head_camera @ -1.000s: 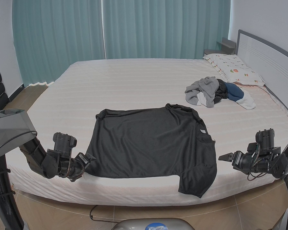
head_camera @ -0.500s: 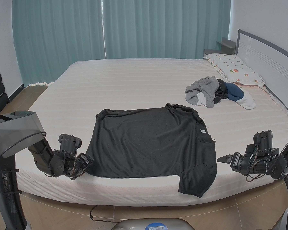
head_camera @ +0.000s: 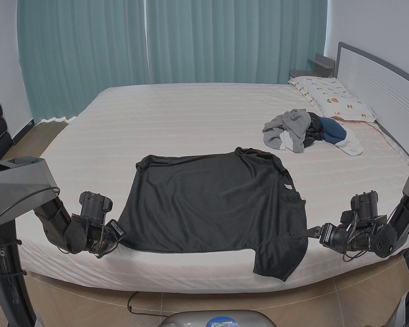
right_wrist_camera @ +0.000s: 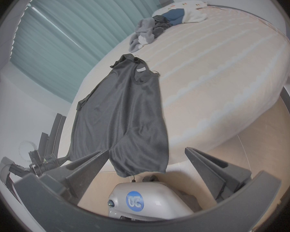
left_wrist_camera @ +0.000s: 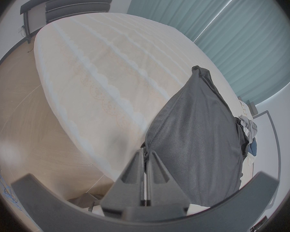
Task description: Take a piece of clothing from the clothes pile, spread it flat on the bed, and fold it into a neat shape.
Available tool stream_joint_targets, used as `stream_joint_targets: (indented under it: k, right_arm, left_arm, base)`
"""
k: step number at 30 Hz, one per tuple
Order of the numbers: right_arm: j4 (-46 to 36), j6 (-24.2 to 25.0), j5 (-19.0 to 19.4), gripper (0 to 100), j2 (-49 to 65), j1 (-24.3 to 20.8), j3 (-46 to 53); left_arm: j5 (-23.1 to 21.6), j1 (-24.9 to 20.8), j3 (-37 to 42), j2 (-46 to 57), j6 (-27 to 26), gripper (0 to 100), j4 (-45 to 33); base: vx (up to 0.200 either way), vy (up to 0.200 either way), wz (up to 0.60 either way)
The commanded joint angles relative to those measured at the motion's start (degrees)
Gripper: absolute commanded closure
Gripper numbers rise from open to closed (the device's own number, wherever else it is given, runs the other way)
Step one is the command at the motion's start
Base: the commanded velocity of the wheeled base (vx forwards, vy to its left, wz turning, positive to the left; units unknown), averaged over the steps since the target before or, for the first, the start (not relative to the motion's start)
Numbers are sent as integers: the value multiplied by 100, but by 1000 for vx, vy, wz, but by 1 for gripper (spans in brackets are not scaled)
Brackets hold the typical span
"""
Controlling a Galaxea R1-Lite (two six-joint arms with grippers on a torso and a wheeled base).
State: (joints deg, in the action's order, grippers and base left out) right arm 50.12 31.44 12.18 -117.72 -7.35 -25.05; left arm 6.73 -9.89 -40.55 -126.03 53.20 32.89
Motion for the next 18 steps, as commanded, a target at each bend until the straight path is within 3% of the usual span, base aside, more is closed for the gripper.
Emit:
stream_joint_targets:
  k: [1,13,18]
  right_arm:
    - [552,-15,13,0,-770,-135,-17]
    - [1897,-77,-58,0,-1631,-284,-17]
    - [2020,-85,-66,0,-1666,-267,-17]
  left_arm:
    - [109,4,47,87,-117,100,-11]
    - [118,-13,126,87,-143,100,-2]
    - [118,-13,117,87,-143,100,-2]
  base:
    - [0,0,0]
    - [0,0,0]
    - [0,0,0]
